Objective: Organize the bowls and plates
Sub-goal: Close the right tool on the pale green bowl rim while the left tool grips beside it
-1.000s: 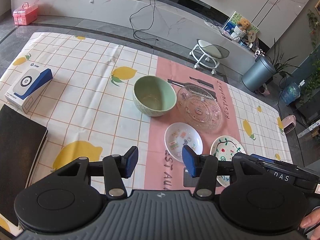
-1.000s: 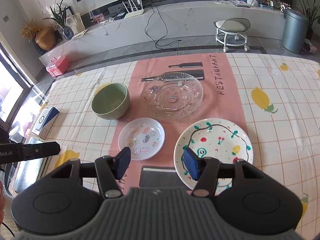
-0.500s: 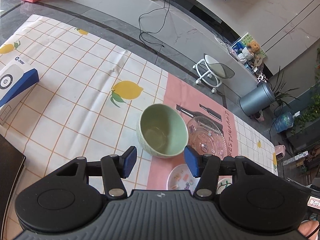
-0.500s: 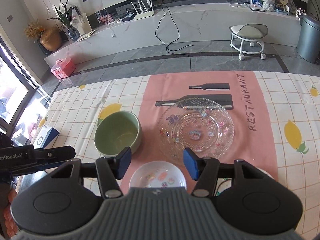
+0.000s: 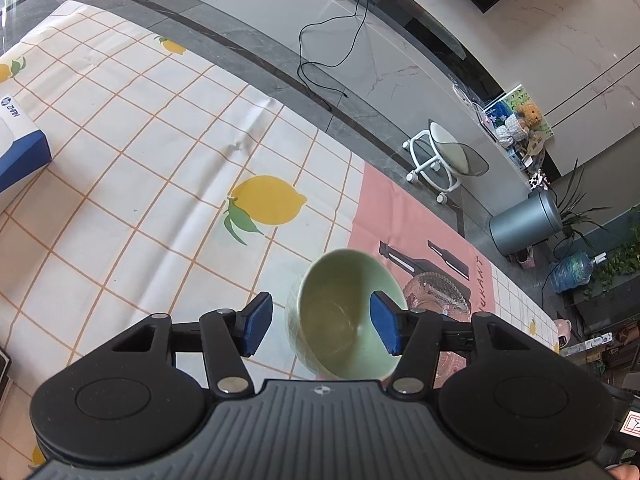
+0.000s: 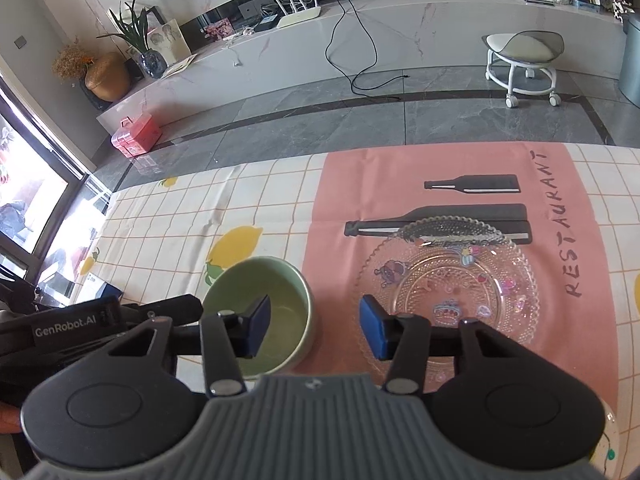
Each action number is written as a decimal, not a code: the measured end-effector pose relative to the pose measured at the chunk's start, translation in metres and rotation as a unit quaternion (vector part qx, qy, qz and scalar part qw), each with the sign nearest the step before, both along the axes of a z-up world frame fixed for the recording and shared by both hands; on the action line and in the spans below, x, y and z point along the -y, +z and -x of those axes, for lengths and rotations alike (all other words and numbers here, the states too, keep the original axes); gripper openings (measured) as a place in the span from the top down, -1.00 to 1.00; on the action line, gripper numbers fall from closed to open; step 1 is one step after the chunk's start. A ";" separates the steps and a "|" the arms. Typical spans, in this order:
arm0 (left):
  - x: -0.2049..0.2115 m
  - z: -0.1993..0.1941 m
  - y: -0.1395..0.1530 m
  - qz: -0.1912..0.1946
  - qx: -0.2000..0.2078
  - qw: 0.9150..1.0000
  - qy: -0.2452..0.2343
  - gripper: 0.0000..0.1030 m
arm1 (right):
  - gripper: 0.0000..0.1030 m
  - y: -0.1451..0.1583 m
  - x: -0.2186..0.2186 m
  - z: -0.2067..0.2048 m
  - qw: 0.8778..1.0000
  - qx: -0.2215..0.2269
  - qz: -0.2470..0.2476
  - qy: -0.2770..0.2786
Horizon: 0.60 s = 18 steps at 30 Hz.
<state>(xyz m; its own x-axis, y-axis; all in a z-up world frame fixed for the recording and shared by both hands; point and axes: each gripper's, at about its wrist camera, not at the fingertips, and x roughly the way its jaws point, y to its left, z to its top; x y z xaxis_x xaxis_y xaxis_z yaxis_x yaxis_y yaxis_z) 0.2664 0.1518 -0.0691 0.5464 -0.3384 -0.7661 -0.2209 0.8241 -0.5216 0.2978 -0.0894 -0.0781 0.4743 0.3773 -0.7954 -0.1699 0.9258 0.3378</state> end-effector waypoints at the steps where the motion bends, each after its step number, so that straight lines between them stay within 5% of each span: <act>1: 0.002 -0.002 -0.003 -0.001 -0.003 1.000 -0.001 -0.27 | 0.06 -0.003 -0.003 -0.002 1.000 -0.004 0.004 0.000; 4: 0.008 -0.007 -0.012 -0.007 -0.014 1.000 -0.010 -0.20 | 0.27 -0.014 -0.011 -0.008 1.000 -0.019 0.011 0.002; 18: 0.028 -0.022 -0.030 -0.083 -0.052 0.995 -0.029 0.78 | 0.80 -0.053 -0.029 -0.024 0.997 -0.079 0.011 0.004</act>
<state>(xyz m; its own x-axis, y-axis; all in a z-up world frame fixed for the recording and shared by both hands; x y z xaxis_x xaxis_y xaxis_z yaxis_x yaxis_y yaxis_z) 0.2887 0.1240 -0.0995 0.4450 -0.2308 -0.8653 -0.2166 0.9098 -0.3540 0.3220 -0.0606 -0.1314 0.3404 0.3617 -0.8679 -0.1238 0.9322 0.3400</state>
